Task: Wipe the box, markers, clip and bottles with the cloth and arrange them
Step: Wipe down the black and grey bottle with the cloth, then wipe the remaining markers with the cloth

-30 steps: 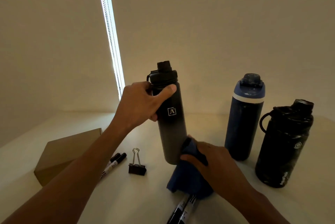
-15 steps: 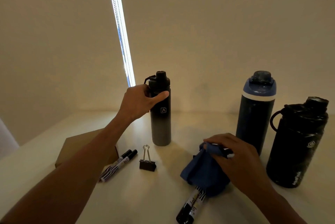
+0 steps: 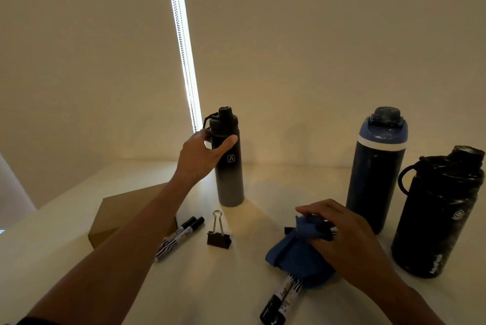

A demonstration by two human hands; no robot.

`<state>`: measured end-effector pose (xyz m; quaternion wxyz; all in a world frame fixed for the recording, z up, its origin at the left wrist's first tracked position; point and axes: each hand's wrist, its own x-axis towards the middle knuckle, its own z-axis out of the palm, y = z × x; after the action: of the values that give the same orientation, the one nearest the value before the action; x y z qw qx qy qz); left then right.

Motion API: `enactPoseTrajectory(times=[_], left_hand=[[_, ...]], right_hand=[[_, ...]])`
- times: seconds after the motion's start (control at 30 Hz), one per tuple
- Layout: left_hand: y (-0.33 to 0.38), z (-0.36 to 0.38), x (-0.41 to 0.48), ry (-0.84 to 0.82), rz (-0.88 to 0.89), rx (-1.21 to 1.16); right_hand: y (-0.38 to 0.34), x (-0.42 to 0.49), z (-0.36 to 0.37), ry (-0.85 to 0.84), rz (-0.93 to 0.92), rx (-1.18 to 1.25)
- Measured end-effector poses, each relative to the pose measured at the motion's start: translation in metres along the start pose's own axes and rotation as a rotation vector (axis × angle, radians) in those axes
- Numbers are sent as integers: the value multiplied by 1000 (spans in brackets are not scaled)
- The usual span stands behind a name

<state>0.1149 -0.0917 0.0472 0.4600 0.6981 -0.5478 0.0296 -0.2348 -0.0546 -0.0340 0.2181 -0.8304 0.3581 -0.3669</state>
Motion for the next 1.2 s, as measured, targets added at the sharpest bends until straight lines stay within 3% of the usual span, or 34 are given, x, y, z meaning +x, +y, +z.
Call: enactPoseTrajectory(times=[0.3,0.47,0.6,0.77,0.97,1.1,1.2], left_hand=[[-8,3,4,-14,-29,-72],[-8,2,-12,-78,-97,-173],[-12,4,-48,48,-154,-194],[-7,1,-95,-7,11,-227],[6,1,-122,-30,332,-125],[17,12,-134,-123,522,-77],[19,15,-140,-295,570,-119]], right_hand=[[4,3,8,-113,-69,-5],[11,6,8,-40,-70,-62],[12,8,9,66,-56,-96],[3,9,0,213,-11,-149],[-4,11,-5,317,106,58],[0,11,-12,407,146,134],[-1,11,-18,487,153,204]])
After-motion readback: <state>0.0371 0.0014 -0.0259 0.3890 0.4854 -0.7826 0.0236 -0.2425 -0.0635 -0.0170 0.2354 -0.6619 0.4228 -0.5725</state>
